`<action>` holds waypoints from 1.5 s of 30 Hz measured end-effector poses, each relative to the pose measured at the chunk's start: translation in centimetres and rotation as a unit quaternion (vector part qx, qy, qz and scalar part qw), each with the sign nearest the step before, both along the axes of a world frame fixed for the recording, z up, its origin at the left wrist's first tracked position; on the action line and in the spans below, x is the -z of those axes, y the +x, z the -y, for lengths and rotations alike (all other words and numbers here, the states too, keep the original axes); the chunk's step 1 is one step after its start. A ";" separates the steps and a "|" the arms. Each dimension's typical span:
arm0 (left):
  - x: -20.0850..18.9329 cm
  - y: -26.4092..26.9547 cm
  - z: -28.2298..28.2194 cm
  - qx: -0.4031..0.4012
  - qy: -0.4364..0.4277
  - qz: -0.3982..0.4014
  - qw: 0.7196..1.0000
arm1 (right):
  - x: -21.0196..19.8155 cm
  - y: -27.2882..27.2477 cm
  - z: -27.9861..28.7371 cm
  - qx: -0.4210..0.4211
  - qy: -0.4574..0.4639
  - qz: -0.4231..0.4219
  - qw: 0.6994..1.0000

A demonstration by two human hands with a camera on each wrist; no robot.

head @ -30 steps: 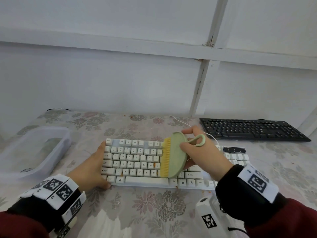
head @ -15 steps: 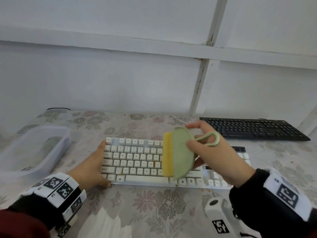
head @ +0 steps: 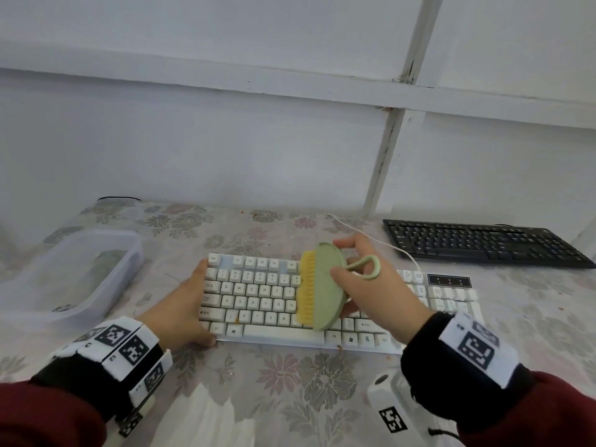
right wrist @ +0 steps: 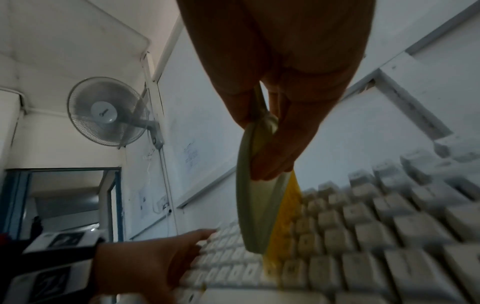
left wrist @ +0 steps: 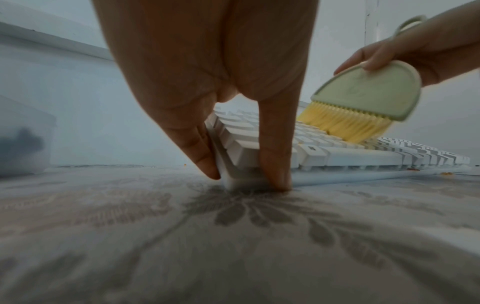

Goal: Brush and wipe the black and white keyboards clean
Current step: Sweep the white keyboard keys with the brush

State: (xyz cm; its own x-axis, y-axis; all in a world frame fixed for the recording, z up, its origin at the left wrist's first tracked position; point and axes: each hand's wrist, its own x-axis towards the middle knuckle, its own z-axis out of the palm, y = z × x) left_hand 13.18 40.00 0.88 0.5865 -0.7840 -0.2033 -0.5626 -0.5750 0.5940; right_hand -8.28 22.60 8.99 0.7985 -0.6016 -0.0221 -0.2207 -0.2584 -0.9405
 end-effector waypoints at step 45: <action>0.2 0.1 0.0 -0.002 0.013 0.010 1.000 | -2.3 1.2 2.1 0.025 0.151 0.135 0.979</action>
State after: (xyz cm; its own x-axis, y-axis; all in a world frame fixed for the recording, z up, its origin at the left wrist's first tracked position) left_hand 13.28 39.98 0.65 0.5933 -0.7765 -0.2120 -0.5720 -0.5920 0.5677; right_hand -7.11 20.47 11.30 0.7700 -0.6380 0.0021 0.0407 0.0459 -0.9981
